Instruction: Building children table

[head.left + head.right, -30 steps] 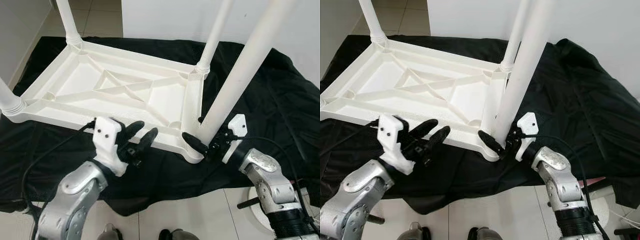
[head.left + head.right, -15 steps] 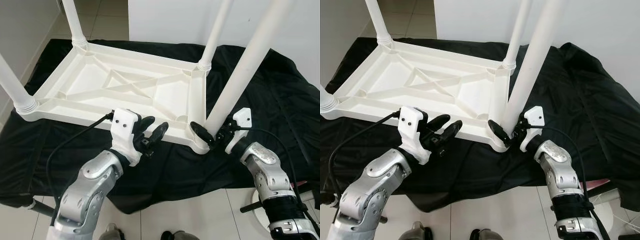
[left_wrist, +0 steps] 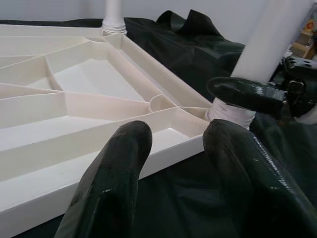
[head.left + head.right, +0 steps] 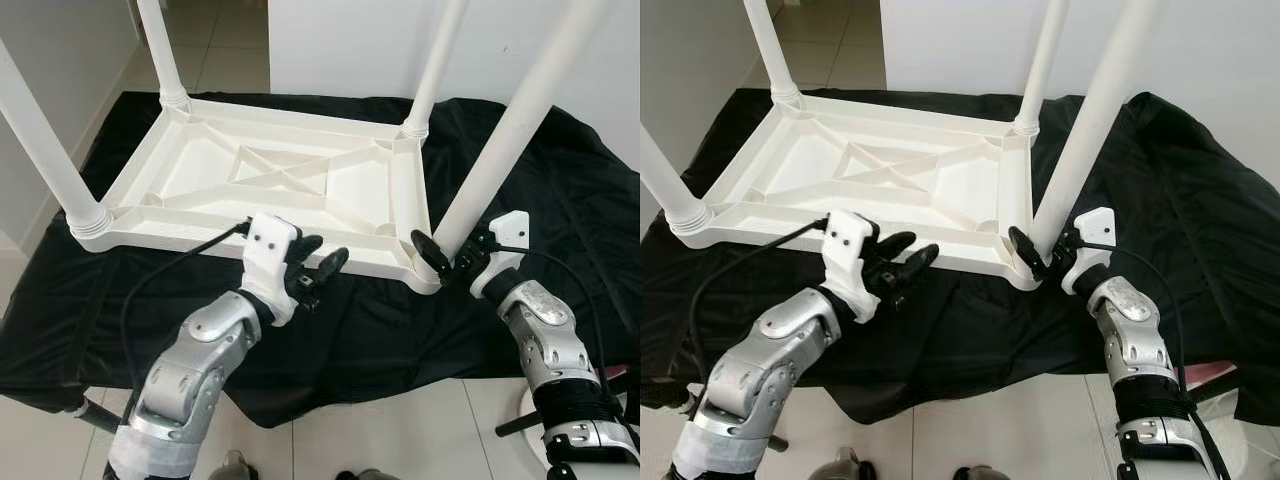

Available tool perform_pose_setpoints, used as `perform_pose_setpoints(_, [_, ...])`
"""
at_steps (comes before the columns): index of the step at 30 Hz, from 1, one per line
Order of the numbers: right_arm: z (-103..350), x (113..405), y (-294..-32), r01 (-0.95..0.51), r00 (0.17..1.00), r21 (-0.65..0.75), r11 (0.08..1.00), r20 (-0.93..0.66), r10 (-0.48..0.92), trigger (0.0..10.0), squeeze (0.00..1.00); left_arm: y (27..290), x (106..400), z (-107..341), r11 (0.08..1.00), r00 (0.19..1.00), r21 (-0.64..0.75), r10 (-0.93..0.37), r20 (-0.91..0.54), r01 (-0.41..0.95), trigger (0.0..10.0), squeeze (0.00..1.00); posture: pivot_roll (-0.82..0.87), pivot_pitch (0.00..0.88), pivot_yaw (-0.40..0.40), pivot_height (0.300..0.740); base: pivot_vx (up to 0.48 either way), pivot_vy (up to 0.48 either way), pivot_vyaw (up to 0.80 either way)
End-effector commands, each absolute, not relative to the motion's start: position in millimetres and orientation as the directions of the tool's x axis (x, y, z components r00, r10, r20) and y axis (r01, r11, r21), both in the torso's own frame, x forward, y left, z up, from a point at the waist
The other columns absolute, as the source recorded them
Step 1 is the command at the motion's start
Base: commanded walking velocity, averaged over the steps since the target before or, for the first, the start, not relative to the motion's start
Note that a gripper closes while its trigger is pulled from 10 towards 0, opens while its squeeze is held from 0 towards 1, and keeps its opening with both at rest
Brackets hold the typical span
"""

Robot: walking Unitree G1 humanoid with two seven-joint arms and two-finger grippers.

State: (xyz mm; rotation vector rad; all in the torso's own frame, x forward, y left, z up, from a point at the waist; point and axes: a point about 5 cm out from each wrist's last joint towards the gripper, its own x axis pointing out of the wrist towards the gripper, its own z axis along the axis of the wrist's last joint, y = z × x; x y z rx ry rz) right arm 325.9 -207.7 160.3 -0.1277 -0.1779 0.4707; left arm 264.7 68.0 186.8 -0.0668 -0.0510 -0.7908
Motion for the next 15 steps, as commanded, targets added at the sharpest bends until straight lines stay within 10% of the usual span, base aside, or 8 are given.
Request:
perform_pose_setpoints(1, [159.8, 327.4, -201.0, -0.464, 0.861, -0.186, 0.866, 0.137, 0.490, 10.0, 0.00, 61.1, 256.9, 185.3, 0.623, 0.621, 0.007, -0.780, 0.072, 0.782, 10.0, 0.00, 0.02, 0.049, -0.037, 0.740, 0.000, 0.000, 0.00])
perform_pose_setpoints(9, [156.7, 329.8, -196.5, -0.514, 0.835, -0.195, 0.835, 0.108, 0.540, 9.0, 0.00, 54.7, 248.4, 177.4, 0.581, 0.580, 0.048, -0.814, 0.031, 0.813, 10.0, 0.00, 0.02, 0.073, -0.050, 0.740, 0.000, 0.000, 0.00])
perform_pose_setpoints(10, [156.1, 329.8, -196.7, -0.525, 0.830, -0.194, 0.829, 0.101, 0.549, 6.1, 0.00, 54.8, 248.9, 175.9, 0.580, 0.580, 0.033, -0.814, 0.029, 0.814, 10.0, 0.00, 0.02, 0.076, -0.056, 0.740, 0.000, 0.000, 0.00])
perform_pose_setpoints(11, [155.0, 329.6, -196.7, -0.535, 0.824, -0.191, 0.823, 0.094, 0.558, 0.0, 0.00, 56.2, 252.7, 176.9, 0.603, 0.601, 0.043, -0.798, 0.041, 0.797, 10.0, 0.00, 0.02, 0.075, -0.061, 0.740, 0.000, 0.000, 0.00])
perform_pose_setpoints(15, [154.9, 330.7, -197.3, -0.526, 0.831, -0.185, 0.830, 0.097, 0.548, 0.0, 0.00, 56.2, 255.1, 179.0, 0.615, 0.613, 0.054, -0.788, 0.054, 0.787, 10.0, 0.00, 0.02, 0.071, -0.065, 0.740, 0.000, 0.000, 0.00])
